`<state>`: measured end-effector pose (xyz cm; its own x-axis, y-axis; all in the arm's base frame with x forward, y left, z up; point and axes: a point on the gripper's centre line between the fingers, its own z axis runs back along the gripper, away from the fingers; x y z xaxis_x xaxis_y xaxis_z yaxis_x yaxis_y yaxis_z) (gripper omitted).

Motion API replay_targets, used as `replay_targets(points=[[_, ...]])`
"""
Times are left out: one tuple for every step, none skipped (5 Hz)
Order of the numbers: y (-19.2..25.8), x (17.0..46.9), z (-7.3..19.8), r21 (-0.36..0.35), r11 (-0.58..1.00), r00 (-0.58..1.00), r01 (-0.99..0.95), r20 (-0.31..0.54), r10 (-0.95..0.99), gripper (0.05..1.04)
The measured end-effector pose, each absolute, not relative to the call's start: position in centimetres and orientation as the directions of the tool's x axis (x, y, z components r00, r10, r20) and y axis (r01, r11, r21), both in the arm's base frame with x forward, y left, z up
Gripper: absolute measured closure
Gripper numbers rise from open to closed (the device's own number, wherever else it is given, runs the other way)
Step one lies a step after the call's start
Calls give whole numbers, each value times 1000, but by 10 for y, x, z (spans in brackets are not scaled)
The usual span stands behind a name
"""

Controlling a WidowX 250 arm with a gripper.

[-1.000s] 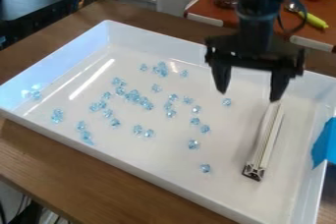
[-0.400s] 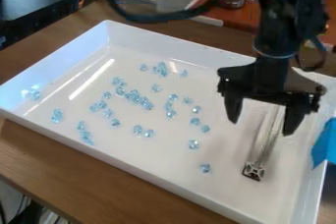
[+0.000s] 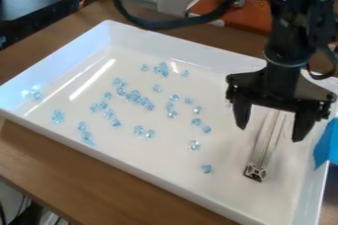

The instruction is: Sweep into pile

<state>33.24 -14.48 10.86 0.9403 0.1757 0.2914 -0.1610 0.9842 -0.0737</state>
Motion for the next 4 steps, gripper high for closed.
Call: replay_targets(points=[[-143,336,95,-48,984,940,-171,290,178,84],[-140,336,83,-25,985,943,-169,285,169,117],[-132,341,82,-32,981,936,-190,295,190,439],[-120,334,82,-36,984,946,-175,272,178,685]])
